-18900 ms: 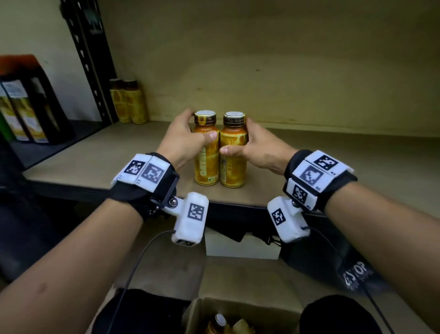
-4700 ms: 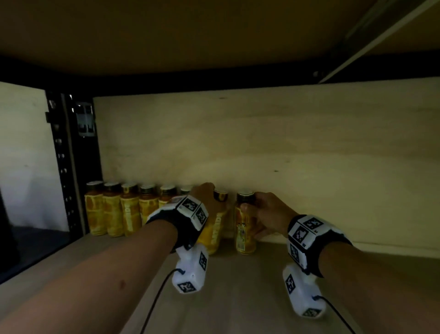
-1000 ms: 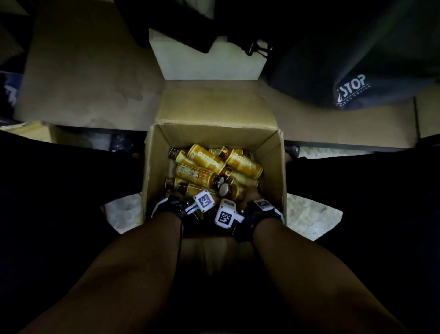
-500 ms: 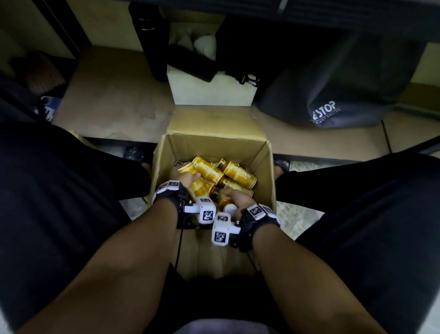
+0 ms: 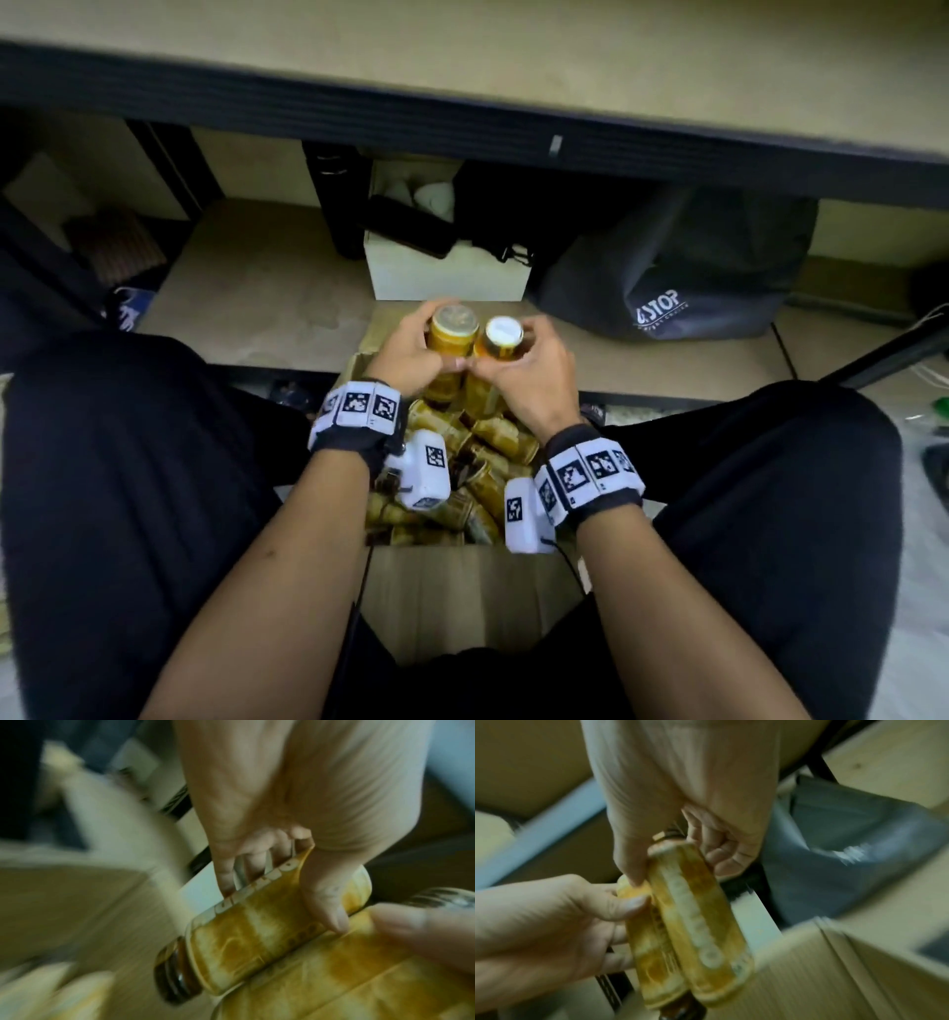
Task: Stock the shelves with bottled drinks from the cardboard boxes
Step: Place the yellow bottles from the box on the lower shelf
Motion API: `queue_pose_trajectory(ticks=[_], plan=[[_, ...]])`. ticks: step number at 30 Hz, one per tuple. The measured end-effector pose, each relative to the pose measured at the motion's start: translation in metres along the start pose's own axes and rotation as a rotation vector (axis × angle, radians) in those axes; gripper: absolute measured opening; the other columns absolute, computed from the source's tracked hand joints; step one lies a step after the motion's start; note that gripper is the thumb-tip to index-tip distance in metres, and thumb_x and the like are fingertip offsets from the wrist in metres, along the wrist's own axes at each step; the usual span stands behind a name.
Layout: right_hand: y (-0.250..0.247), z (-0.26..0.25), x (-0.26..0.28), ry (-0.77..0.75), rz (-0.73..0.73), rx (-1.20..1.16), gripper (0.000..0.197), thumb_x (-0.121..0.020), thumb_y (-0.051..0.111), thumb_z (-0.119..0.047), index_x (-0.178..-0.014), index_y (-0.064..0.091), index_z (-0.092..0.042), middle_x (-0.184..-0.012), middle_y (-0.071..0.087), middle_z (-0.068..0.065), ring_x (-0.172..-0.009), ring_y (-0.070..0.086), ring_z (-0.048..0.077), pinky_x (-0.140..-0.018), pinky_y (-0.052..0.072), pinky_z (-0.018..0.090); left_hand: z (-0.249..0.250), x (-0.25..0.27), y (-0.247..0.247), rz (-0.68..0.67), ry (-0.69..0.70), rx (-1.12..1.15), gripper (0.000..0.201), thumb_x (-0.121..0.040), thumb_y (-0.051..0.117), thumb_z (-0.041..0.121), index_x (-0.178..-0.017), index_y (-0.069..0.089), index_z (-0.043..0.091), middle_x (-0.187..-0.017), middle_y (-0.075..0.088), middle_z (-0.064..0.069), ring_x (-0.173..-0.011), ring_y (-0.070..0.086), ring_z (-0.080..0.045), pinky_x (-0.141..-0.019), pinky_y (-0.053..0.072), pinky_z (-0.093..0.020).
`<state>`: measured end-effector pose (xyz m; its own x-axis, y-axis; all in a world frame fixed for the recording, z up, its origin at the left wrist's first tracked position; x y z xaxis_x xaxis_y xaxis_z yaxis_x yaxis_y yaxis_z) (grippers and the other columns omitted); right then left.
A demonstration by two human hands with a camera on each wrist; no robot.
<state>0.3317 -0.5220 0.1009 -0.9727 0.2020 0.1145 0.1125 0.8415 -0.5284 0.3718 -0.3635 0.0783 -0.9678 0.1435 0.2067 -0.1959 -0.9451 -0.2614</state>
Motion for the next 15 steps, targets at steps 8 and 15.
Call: queue_pose_trajectory(ticks=[8,15], plan=[[-0.093,-0.145,-0.008,-0.480,0.047,-0.087,0.042,-0.072,0.079,-0.044,-0.107,0.063,-0.028,-0.099,0.071,-0.009,-0.094,0.066,0.001,-0.085,0.057,0.033,0.169,0.019,-0.059,0.032,0.428,-0.135,0.068,-0.074,0.079,0.016,-0.133,0.047,0.019,-0.126,0.060,0.001,-0.117,0.057,-0.009,-0.101,0.048,-0.038],[-0.151,-0.256,-0.028,-0.725,0.144,-0.148,0.037,-0.072,0.078,-0.042,-0.099,0.067,-0.019,-0.086,0.070,-0.009,-0.081,0.067,0.001,-0.075,0.057,0.027,0.295,0.030,-0.103,0.121,0.663,-0.272,0.047,-0.084,0.069,0.010,-0.126,0.052,0.020,-0.123,0.057,0.003,-0.112,0.055,-0.008,-0.091,0.051,-0.030]])
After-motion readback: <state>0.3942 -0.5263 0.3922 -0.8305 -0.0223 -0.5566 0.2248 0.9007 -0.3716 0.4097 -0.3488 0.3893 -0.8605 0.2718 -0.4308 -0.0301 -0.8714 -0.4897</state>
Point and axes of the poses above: each hand's wrist, its own x-axis away from the middle knuckle, its own y-axis out of the palm, z = x × y, the point moved 5 cm from there along -x, towards the middle knuckle
